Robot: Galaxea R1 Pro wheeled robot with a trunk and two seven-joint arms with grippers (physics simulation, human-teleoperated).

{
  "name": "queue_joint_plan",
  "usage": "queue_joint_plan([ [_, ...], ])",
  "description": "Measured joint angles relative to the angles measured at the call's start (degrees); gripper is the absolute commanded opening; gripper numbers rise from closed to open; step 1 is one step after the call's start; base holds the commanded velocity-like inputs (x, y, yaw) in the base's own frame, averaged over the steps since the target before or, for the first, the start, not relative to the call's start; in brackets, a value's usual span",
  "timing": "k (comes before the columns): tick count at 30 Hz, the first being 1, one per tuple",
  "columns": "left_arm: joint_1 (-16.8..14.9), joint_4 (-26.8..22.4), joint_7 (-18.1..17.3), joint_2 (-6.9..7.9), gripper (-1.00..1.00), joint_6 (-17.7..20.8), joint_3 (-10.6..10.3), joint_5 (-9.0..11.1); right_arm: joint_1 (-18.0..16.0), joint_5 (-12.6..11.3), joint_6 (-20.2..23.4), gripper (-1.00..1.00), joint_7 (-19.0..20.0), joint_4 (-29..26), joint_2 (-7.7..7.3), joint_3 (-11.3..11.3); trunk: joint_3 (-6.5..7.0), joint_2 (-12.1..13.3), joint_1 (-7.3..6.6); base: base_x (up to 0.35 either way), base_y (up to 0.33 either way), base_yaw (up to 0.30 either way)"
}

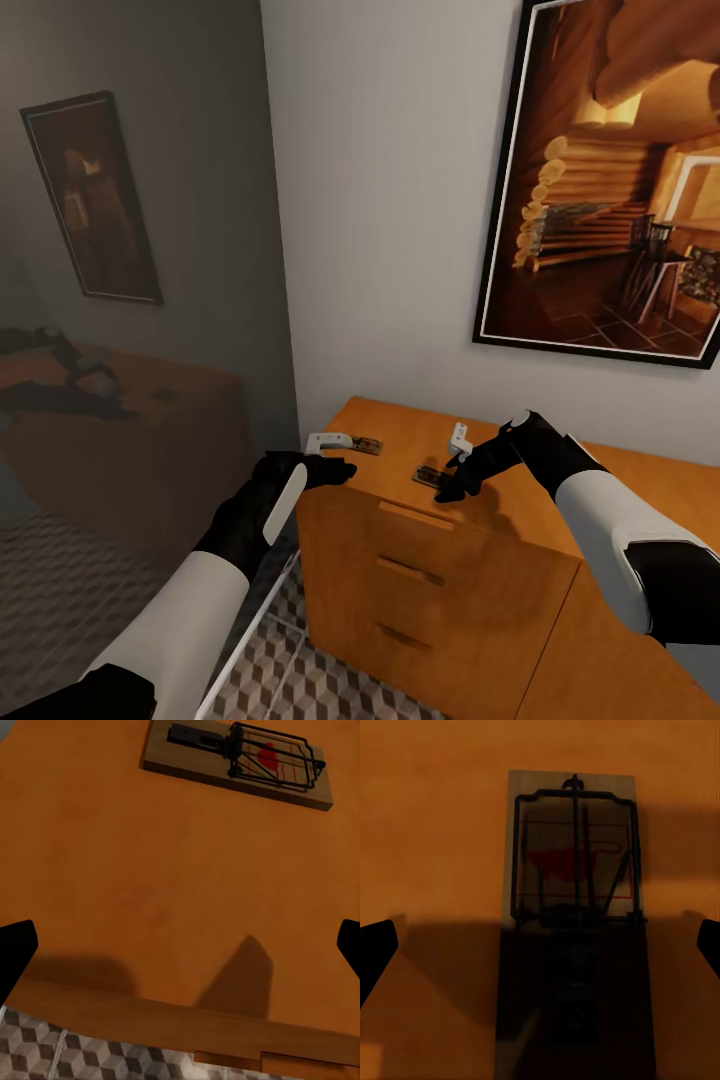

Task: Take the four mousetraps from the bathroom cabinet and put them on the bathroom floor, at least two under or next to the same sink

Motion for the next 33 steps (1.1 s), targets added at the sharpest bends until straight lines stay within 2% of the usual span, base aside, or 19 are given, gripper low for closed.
queue_joint_plan([
  [11,0.0,0.0,0.0,0.00,1.00,0.0,-1.1,0.0,0.0,0.0,0.0,1.00,0.0,0.0,-0.03,0.0,0.00,0.0,0.00,0.000,0.000,0.000],
  [16,0.0,0.0,0.0,0.01,1.00,0.0,-1.4,-0.1,-0.1,-0.2,0.0,1.00,0.0,-0.7,-0.06,-0.2,-0.87,-2.0,1.08,0.000,0.000,0.000],
  [33,0.0,0.0,0.0,0.00,1.00,0.0,-1.5,-0.1,-0.1,0.0,0.0,1.00,-0.1,-0.9,-0.07,-0.2,-0.87,-2.0,1.09,0.000,0.000,0.000],
])
